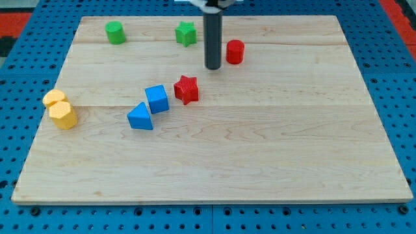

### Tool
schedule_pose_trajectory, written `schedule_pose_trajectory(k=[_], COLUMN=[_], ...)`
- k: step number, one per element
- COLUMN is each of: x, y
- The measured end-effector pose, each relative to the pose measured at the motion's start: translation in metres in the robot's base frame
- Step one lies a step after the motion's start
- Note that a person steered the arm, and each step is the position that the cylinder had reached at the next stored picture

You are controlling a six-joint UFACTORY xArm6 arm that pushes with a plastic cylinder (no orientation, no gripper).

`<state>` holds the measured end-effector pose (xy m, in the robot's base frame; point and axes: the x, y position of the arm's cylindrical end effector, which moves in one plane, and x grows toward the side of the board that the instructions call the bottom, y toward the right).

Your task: Place red circle parallel to the green star

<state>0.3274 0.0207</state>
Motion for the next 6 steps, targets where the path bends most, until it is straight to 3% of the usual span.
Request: schedule_pose_trajectory(k=[2,4,6], x=[-0.062,0.039,0.076], y=[0.067,0.062,-0.041])
